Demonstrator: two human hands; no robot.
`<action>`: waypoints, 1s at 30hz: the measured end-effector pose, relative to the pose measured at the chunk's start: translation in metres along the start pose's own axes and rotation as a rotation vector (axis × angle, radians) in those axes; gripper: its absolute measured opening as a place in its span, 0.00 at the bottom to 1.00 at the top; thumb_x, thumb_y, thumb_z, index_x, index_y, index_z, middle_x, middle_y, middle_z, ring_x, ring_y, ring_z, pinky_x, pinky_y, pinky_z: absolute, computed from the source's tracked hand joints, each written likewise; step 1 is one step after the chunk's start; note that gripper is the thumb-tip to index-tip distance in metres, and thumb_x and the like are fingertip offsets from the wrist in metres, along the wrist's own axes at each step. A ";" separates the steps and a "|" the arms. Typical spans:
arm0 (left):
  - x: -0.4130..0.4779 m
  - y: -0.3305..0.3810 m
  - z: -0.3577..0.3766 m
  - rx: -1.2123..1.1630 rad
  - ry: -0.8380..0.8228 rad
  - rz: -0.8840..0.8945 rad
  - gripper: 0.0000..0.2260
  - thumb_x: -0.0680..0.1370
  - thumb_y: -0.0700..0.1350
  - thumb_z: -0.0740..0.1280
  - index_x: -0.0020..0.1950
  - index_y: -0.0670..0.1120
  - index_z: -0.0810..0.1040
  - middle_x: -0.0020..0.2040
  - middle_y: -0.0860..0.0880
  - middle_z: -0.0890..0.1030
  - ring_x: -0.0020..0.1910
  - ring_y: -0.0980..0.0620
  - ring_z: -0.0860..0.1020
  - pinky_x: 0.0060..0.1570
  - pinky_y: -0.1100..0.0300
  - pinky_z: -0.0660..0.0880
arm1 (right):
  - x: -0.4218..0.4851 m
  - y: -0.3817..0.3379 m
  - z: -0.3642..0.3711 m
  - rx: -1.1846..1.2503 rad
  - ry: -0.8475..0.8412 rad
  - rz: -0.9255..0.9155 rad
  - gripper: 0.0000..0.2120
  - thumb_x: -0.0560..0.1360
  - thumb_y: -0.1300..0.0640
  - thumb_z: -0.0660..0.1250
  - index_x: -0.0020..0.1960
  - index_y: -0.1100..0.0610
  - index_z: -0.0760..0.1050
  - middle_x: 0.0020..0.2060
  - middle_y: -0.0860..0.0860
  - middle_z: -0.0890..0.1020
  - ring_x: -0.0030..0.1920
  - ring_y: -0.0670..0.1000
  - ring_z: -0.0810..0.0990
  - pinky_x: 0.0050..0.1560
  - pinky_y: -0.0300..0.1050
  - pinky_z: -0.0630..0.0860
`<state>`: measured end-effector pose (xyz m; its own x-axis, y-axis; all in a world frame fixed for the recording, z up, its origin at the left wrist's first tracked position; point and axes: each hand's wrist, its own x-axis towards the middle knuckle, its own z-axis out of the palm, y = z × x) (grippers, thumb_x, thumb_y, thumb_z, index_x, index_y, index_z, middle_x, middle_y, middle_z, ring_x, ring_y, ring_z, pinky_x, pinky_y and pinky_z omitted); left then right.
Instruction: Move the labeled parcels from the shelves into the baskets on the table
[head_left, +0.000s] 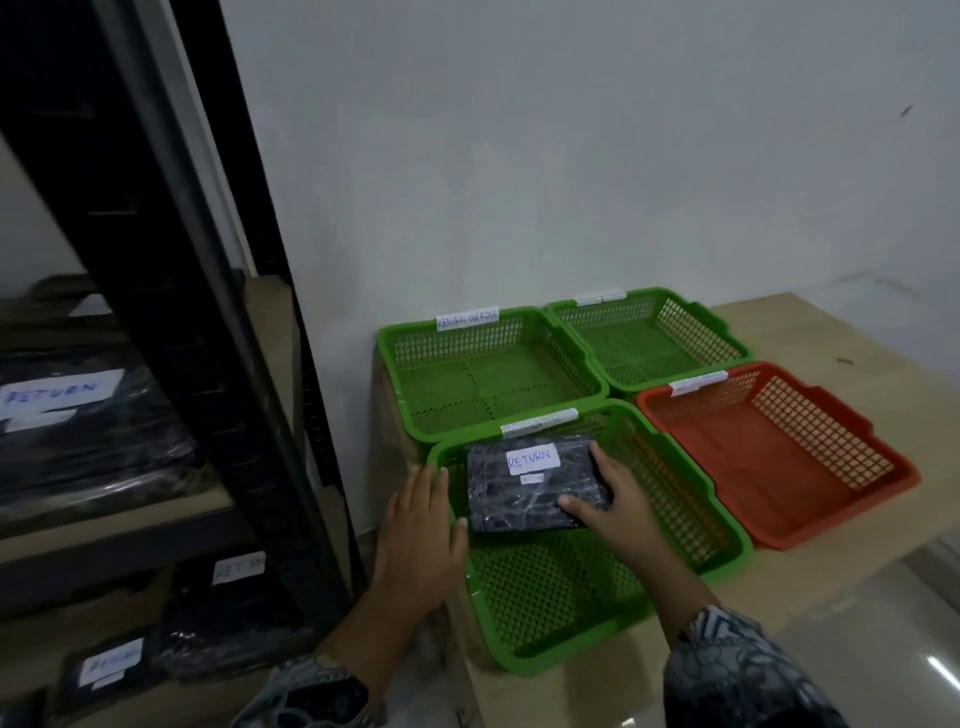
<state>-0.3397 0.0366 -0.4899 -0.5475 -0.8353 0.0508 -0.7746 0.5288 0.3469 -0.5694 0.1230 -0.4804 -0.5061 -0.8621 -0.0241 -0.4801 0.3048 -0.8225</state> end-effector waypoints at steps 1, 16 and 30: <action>0.001 -0.002 0.003 -0.003 -0.018 -0.008 0.30 0.77 0.56 0.45 0.77 0.44 0.49 0.77 0.47 0.50 0.76 0.49 0.47 0.73 0.52 0.49 | 0.005 0.004 0.004 -0.008 -0.036 0.016 0.41 0.69 0.53 0.75 0.76 0.54 0.58 0.69 0.55 0.68 0.66 0.51 0.68 0.64 0.45 0.67; -0.005 -0.011 0.018 -0.091 0.002 -0.023 0.36 0.73 0.62 0.38 0.76 0.46 0.55 0.77 0.50 0.56 0.75 0.51 0.51 0.72 0.53 0.50 | 0.027 0.007 0.041 -0.165 -0.078 0.138 0.28 0.73 0.55 0.71 0.71 0.51 0.68 0.61 0.58 0.69 0.60 0.58 0.73 0.63 0.49 0.69; -0.011 0.004 -0.017 -0.084 -0.059 -0.003 0.28 0.81 0.56 0.50 0.77 0.47 0.46 0.78 0.49 0.47 0.76 0.51 0.44 0.73 0.49 0.48 | -0.008 -0.034 0.045 -0.456 0.051 0.005 0.23 0.77 0.49 0.62 0.71 0.52 0.65 0.70 0.55 0.66 0.68 0.56 0.67 0.65 0.54 0.70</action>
<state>-0.3310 0.0452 -0.4728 -0.5646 -0.8254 -0.0047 -0.7484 0.5095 0.4246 -0.5170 0.1011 -0.4780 -0.5385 -0.8425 0.0102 -0.7380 0.4658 -0.4883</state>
